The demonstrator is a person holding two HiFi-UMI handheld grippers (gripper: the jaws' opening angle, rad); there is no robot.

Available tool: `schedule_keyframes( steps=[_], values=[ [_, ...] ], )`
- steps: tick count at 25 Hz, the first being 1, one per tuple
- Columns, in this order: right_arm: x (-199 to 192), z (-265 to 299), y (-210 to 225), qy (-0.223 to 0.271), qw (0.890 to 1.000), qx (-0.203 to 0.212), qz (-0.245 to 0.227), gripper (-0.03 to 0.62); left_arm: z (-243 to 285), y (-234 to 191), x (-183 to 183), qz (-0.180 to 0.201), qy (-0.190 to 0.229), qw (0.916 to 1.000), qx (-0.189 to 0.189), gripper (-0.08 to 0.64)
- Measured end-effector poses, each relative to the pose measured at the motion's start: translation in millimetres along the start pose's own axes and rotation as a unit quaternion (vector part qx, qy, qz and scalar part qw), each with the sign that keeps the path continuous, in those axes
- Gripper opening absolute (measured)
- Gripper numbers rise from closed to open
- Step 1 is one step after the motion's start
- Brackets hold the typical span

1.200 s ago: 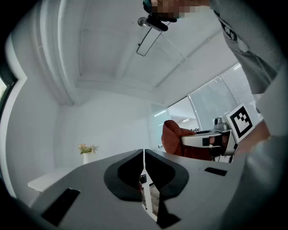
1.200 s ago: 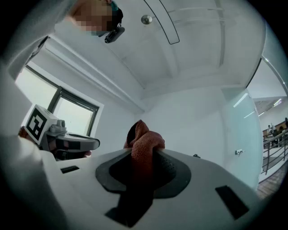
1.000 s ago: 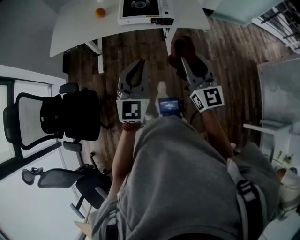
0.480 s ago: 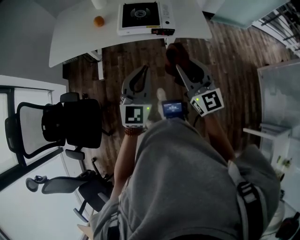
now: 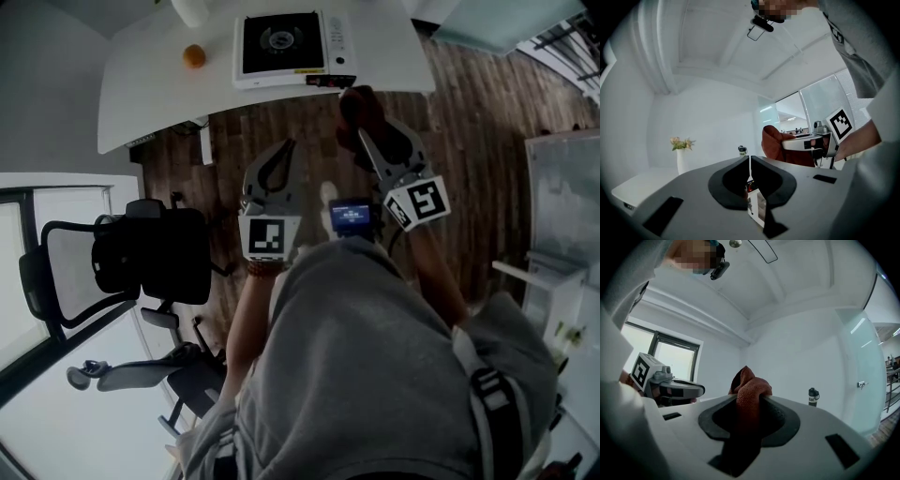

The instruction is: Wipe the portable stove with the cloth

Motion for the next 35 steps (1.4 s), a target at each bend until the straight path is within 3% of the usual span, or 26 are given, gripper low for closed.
schedule_keyframes(
  steps=[5,9,13,25,31,35],
  values=[
    [-21,22,32,-0.028,1.000,0.004,-0.005,0.129,36,-12,-12,0.005,-0.015,0.9998,-0.008,0.037],
    [-34,42,57,-0.060,0.998,0.016,0.012,0.129,65,-18,-24,-0.014,-0.023,0.9996,-0.009,0.037],
    [-46,57,88,-0.060,0.998,0.030,0.017,0.129,91,-26,-36,-0.020,-0.033,0.9993,0.001,0.037],
    [-77,101,180,-0.070,0.997,0.012,0.035,0.127,152,-64,-66,-0.018,-0.034,0.9986,0.035,0.037],
    [-83,134,185,-0.075,0.997,-0.007,0.031,0.127,173,-97,-77,-0.008,-0.036,0.9993,0.010,0.037],
    [-95,152,184,-0.089,0.993,-0.033,0.076,0.123,185,-121,-88,0.019,-0.022,0.9988,-0.040,0.038]
  ],
)
Point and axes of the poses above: the fingertips, and each gripper's own axes: z forward along the fingers, y to its right, x out of its top, the point moved 6 cm from there along -z, backward along the fingers, and after that the axes turned 14 degrees about y, right-handed, at the moved point
